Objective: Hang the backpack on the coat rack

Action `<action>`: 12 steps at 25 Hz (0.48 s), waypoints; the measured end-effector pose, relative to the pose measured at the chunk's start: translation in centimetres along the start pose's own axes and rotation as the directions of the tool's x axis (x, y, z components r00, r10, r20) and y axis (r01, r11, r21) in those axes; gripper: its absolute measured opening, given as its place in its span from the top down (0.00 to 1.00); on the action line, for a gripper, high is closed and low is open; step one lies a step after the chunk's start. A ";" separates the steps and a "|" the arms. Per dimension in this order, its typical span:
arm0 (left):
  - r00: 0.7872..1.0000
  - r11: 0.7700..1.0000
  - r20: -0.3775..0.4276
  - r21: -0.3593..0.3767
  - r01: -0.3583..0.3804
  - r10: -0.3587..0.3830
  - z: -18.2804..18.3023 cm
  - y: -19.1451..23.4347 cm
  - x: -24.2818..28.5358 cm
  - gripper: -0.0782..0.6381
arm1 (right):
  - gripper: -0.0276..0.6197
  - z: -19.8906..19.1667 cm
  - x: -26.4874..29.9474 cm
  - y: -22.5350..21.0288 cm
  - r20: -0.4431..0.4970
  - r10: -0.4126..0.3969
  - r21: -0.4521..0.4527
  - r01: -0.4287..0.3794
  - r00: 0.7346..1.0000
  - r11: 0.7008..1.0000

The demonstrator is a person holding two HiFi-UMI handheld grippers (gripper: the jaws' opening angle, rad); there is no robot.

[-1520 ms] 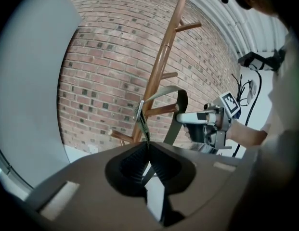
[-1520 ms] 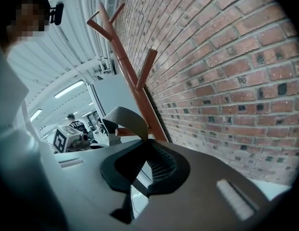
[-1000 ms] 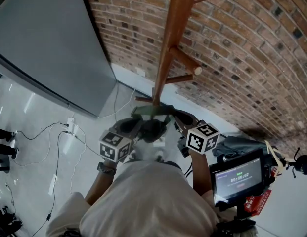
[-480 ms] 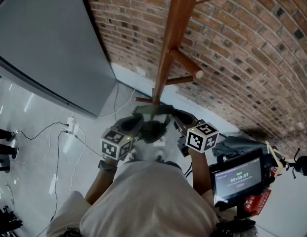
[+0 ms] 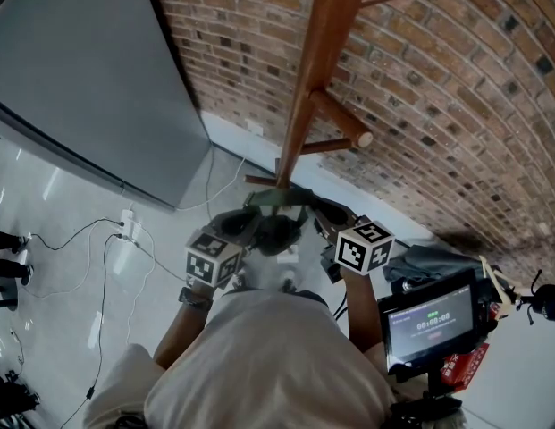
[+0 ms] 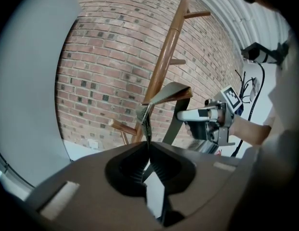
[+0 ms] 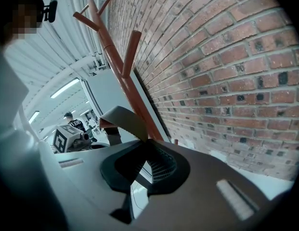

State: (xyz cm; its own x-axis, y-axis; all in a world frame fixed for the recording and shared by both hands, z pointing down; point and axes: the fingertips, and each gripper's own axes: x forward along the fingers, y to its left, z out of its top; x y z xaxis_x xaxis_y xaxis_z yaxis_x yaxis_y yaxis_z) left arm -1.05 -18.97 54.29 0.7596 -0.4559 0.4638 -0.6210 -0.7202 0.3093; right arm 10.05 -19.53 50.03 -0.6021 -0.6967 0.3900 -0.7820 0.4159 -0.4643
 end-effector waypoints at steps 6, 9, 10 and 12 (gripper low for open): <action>1.000 1.000 -0.022 0.005 0.004 -0.004 -0.9 0.0 0.3 0.87 | 0.95 -0.8 0.5 -0.2 -0.021 0.002 0.002 -0.002 1.000 1.000; 1.000 1.000 -0.021 0.006 0.008 -0.008 -1.1 -0.2 0.4 0.87 | 0.95 -0.9 0.5 -0.2 -0.025 0.003 0.001 -0.003 1.000 1.000; 1.000 1.000 -0.022 0.006 0.009 -0.009 -1.2 -0.2 0.5 0.87 | 0.95 -1.0 0.5 -0.2 -0.027 0.002 0.001 -0.002 1.000 1.000; 1.000 1.000 -0.029 0.004 0.009 -0.009 -1.4 -0.2 0.6 0.87 | 0.95 -1.2 0.6 -0.3 -0.032 0.002 0.002 -0.002 0.999 1.000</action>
State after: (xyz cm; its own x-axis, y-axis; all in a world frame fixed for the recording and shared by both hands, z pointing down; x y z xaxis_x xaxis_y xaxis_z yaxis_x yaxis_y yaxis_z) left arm -0.73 -18.34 55.65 0.7596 -0.4339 0.4845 -0.6130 -0.7265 0.3105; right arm 9.71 -19.34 51.36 -0.6088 -0.6764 0.4146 -0.7803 0.4163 -0.4667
